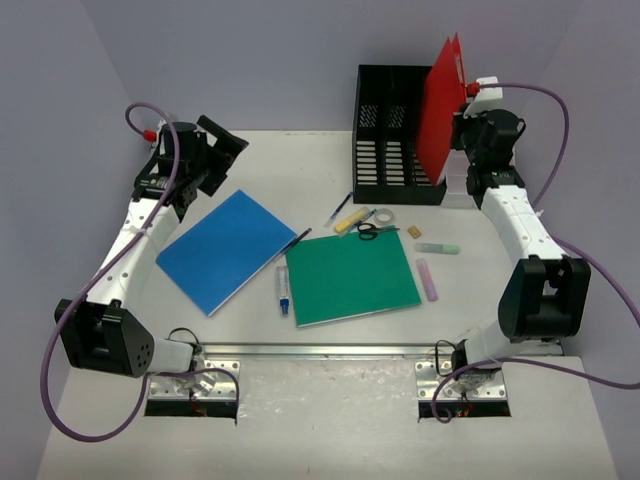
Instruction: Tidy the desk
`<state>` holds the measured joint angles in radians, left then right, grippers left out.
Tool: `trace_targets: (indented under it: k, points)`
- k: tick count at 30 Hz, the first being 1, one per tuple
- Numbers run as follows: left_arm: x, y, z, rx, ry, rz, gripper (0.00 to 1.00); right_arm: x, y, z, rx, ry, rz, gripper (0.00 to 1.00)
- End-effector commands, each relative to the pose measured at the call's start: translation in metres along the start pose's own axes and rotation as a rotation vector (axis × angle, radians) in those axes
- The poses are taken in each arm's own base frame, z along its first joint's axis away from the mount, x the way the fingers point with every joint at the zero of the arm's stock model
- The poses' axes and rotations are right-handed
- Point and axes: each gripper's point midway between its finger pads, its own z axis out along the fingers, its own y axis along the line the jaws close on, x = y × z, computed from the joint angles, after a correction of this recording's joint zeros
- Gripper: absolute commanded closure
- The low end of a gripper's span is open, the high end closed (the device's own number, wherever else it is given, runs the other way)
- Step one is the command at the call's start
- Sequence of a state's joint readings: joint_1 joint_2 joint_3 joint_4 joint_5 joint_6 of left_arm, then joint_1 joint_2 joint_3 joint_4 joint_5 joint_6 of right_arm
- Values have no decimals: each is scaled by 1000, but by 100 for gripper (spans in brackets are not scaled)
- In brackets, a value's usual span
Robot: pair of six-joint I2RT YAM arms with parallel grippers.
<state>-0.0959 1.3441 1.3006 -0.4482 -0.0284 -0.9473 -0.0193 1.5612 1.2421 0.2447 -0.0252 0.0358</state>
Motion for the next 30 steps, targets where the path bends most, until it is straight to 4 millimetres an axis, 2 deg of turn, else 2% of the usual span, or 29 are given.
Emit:
trace_targets:
  k: [1,5,8,9,14,19,22,23,25,28,30]
  points:
    - [-8,2,2,8,-30,24,0,-23,-8,3,4,-87,2,100]
    - [-7,15,2,-33,-31,49,0,-12,-3,11,-23,-9,34,100]
    - [-7,21,-1,-52,-44,76,0,-11,-2,19,-29,34,58,100]
    - [-7,24,-2,-57,-46,81,0,-13,-2,20,-33,45,63,96]
    - [-7,29,-10,-68,-54,112,0,-29,1,27,-59,79,78,53]
    - [-10,29,-16,-53,-72,148,0,-66,4,21,-97,53,85,31]
    - [-11,25,-21,-12,-83,207,0,-94,7,9,-121,11,86,28]
    - [-13,19,-24,27,-93,247,0,-108,8,1,-134,-17,80,27]
    - [-11,14,-26,72,-88,347,0,-123,17,-14,-182,-40,70,27]
    - [-2,17,-28,104,-43,475,0,-127,34,-48,-274,-18,79,28]
    - [12,26,-28,118,10,490,0,-114,49,-72,-349,25,102,31]
